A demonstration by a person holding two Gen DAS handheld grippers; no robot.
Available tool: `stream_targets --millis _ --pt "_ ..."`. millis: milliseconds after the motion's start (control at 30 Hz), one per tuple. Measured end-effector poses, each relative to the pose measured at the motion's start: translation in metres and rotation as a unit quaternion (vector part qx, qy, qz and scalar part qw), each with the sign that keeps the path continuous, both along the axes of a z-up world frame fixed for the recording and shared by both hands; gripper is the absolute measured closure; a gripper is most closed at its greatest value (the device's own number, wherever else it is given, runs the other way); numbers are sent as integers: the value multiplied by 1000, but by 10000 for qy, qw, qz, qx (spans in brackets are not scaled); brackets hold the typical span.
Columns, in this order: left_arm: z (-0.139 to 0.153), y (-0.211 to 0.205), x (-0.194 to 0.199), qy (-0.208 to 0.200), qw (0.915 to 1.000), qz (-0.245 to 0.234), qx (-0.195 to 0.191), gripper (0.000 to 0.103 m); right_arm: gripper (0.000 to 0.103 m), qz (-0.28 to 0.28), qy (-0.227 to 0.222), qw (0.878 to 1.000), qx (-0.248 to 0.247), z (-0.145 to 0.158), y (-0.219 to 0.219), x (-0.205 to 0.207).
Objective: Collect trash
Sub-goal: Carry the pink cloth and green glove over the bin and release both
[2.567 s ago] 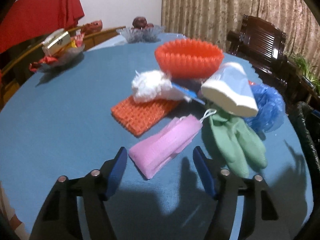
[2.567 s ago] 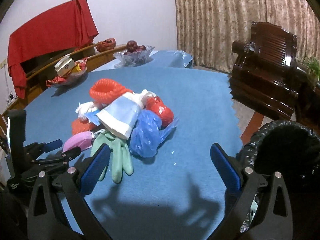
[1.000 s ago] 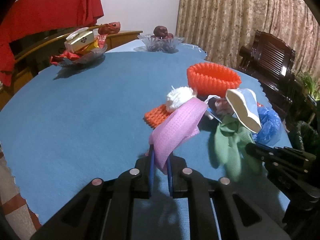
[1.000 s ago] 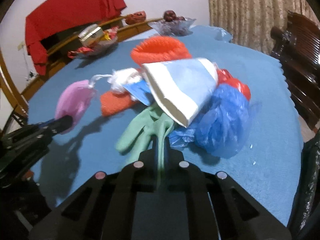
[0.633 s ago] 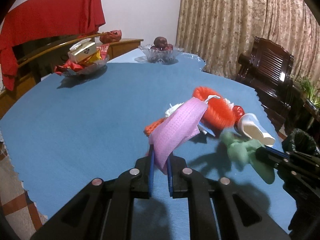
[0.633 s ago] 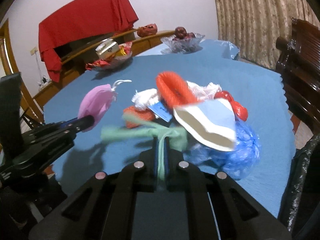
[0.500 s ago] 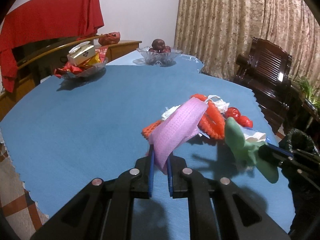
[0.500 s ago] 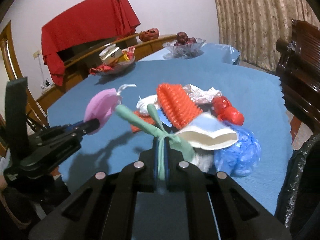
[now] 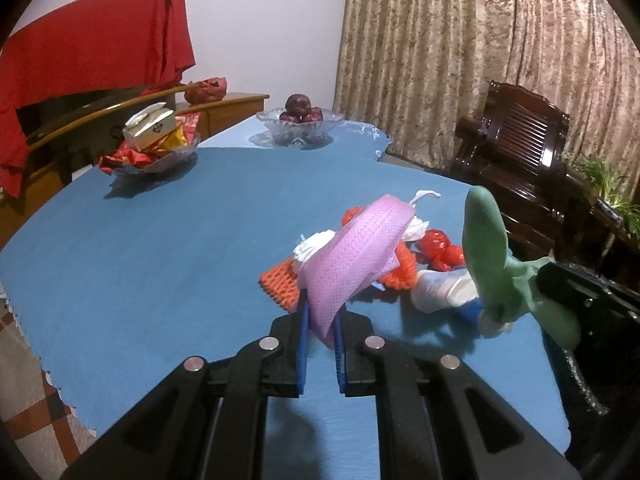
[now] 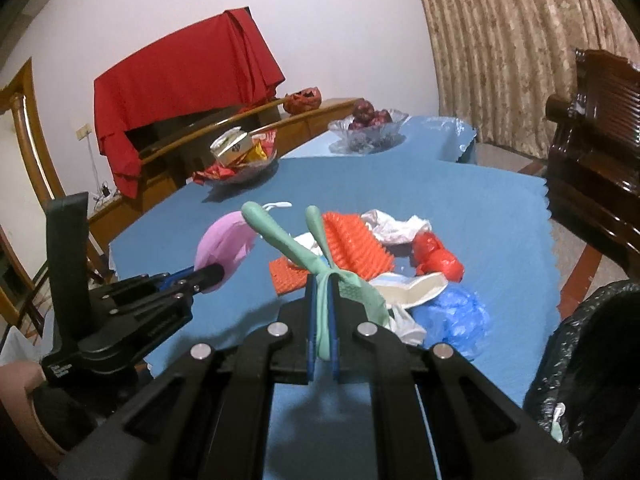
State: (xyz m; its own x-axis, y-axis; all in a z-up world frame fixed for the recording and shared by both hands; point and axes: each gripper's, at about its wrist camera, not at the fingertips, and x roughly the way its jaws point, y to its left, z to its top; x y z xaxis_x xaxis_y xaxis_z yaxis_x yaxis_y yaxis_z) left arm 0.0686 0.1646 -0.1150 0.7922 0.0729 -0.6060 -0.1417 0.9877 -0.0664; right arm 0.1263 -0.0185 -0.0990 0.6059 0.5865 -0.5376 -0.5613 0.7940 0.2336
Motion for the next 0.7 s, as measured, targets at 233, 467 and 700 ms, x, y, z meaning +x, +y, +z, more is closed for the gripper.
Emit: stream_targets --millis 233,467,700 --pt "10 -12 3 -30 9998 -175 -19 92 98 -166 -108 9998 97 17 -23 -8" --pt "21 -33 5 -122 9991 -410 -72 92 98 -353 -345 9988 56 37 -48 -23" --pt "25 -60 10 -139 9971 -751 -69 92 98 -755 -409 9963 2 42 -79 -31"
